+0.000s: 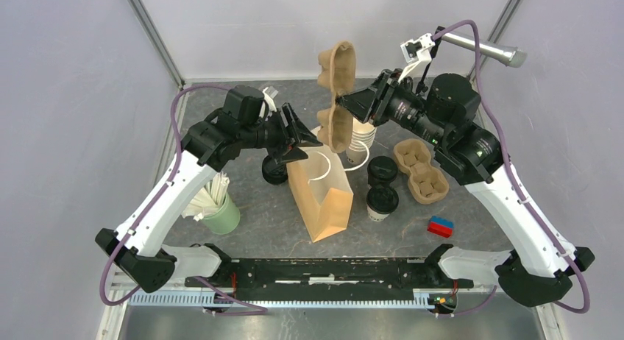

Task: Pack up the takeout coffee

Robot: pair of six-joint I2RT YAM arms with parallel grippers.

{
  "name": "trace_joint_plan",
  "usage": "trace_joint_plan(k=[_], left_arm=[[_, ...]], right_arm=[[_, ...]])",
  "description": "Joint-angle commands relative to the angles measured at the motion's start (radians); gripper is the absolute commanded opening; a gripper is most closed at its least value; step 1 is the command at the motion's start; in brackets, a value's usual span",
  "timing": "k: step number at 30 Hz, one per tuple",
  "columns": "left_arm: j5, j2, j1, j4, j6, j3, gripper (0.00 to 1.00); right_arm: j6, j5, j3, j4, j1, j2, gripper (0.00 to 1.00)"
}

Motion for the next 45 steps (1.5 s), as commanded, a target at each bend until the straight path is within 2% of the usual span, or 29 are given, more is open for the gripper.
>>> trace_joint_plan(k=[1, 5, 12, 21, 27, 32, 43, 45], left_arm=[[0.005, -0.018, -0.003, 0.051, -0.131, 0.011, 0.64], [-0.017, -0.044, -0.002, 0.066, -0.199, -0.029, 0.63], [-0.025, -0.111, -0.002, 0.069, -0.315, -0.041, 0.68], [-0.044, -0.179, -0.034, 0.128, -0.41, -0.163, 0.67], [-0.07, -0.149, -0.078, 0.157, -0.4, -0.165, 0.66], [-0.086, -0.144, -0.085, 0.181, -0.377, -0.159, 0.58], [-0.037, -0.112, -0.103, 0.2, -0.36, -0.182, 0.56], [-0.034, -0.108, -0.106, 0.2, -0.359, -0.182, 0.52]], right_arm=[[-0.008, 0.007, -0.012, 0.045, 0.006, -0.023, 0.36], [-0.014, 0.002, -0.014, 0.047, 0.005, -0.028, 0.36], [-0.018, -0.006, -0.025, 0.048, 0.005, -0.043, 0.37], [-0.017, -0.004, -0.067, 0.064, 0.005, -0.081, 0.37], [-0.016, -0.008, -0.076, 0.068, 0.005, -0.092, 0.37], [-0.015, -0.011, -0.091, 0.071, 0.005, -0.1, 0.37], [-0.001, -0.016, -0.088, 0.084, 0.005, -0.091, 0.37], [-0.002, -0.014, -0.092, 0.084, 0.005, -0.092, 0.37]])
